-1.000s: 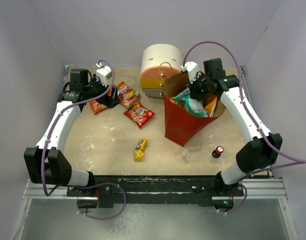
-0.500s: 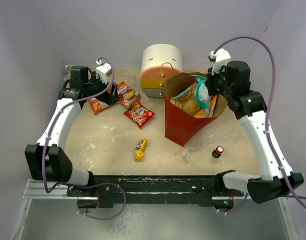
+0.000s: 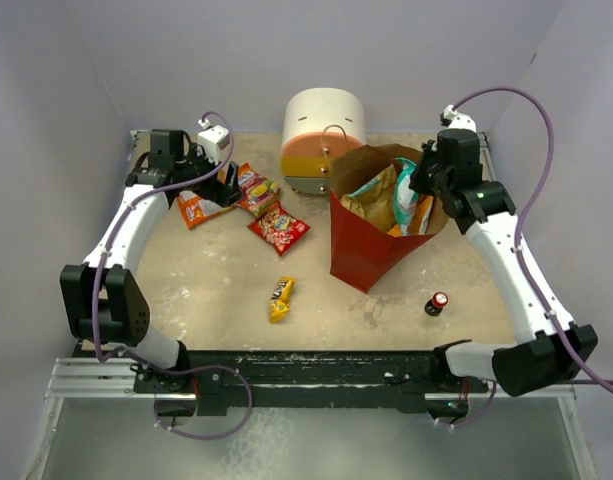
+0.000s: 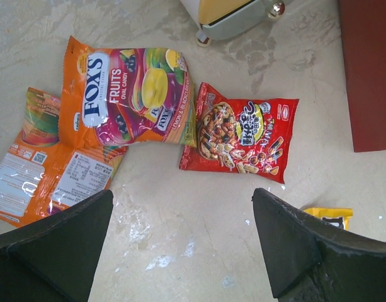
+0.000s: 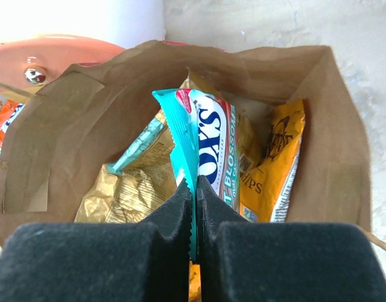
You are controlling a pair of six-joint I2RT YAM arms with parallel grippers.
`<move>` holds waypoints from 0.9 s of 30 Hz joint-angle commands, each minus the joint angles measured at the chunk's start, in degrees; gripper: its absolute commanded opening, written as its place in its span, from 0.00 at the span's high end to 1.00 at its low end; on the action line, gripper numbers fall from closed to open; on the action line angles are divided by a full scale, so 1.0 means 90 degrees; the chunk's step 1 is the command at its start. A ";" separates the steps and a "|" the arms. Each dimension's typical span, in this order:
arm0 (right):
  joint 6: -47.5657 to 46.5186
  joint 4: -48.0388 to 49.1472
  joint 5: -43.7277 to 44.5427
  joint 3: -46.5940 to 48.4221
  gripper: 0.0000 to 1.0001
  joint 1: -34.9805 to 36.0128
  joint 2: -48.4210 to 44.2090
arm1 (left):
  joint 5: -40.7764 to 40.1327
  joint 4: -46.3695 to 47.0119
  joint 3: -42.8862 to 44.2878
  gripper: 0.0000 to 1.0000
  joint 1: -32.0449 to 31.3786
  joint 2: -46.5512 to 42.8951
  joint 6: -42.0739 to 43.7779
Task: Place the snacks into the paper bag
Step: Place the snack in the paper bag.
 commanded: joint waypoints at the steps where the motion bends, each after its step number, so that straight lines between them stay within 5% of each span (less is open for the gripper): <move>1: 0.0803 0.0137 -0.0254 0.0077 0.95 -0.0002 0.0183 | -0.0076 0.0325 0.0218 0.05 0.0018 0.0019 -0.0179; 27: 0.1002 0.0273 0.1177 -0.0075 0.71 -0.0188 0.0784 | -0.0230 0.0379 0.0083 0.03 0.0016 0.0037 0.0051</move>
